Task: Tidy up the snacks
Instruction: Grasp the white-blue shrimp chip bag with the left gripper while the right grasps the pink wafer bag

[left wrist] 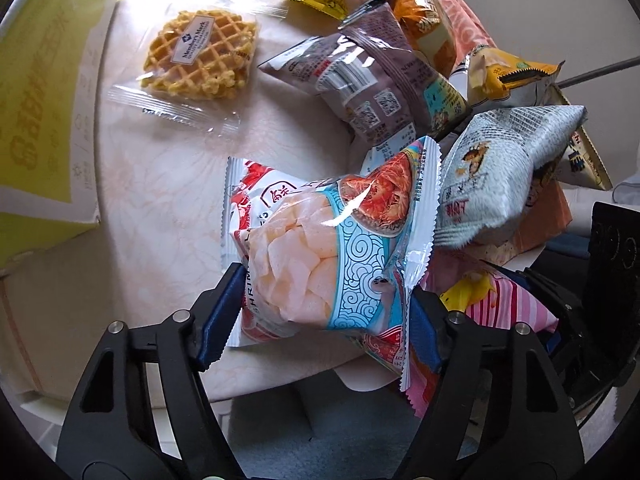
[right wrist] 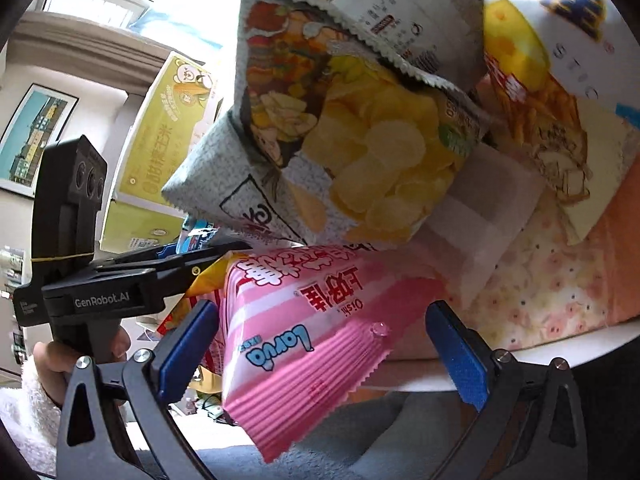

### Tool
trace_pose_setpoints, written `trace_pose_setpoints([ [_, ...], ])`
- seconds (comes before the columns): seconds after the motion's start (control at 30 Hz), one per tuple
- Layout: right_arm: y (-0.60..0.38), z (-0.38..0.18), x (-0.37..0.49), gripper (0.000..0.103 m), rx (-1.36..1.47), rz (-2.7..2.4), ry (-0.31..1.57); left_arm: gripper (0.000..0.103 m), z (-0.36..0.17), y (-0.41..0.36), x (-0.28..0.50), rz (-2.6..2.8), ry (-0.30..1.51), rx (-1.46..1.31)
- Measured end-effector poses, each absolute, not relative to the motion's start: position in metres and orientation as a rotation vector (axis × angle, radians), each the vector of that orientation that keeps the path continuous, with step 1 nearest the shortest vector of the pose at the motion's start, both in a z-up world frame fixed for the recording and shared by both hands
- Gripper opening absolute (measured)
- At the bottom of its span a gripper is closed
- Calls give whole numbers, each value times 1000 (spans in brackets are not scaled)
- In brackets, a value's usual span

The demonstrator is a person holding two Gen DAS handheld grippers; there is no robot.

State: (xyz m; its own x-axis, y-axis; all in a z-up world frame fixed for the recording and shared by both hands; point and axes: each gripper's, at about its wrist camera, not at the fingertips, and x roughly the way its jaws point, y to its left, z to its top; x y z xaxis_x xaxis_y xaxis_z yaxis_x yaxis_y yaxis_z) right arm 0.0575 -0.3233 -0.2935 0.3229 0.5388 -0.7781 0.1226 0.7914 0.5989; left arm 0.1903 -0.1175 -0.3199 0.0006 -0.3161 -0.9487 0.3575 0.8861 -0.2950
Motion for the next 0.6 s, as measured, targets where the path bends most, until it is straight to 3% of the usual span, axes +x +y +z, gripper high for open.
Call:
trace_pose_setpoints([
  [0.1,-325,-293,57,100,621,305,1234,71,-318,-112,189,-520,1481,12],
  [0.17,-322,-290,59,88,616,326,1227,71,-315,-105,187,-513,1478,-1],
  [0.2,-320,-289,60,74,638,353,1222,71,-313,-105,186,-508,1475,-5],
  [0.33,-320,-288,62,57,665,391,1223,71,-305,-87,177,-489,1467,-30],
  [0.6,-304,-278,63,38,644,395,1188,71,-288,-54,156,-443,1440,-64],
])
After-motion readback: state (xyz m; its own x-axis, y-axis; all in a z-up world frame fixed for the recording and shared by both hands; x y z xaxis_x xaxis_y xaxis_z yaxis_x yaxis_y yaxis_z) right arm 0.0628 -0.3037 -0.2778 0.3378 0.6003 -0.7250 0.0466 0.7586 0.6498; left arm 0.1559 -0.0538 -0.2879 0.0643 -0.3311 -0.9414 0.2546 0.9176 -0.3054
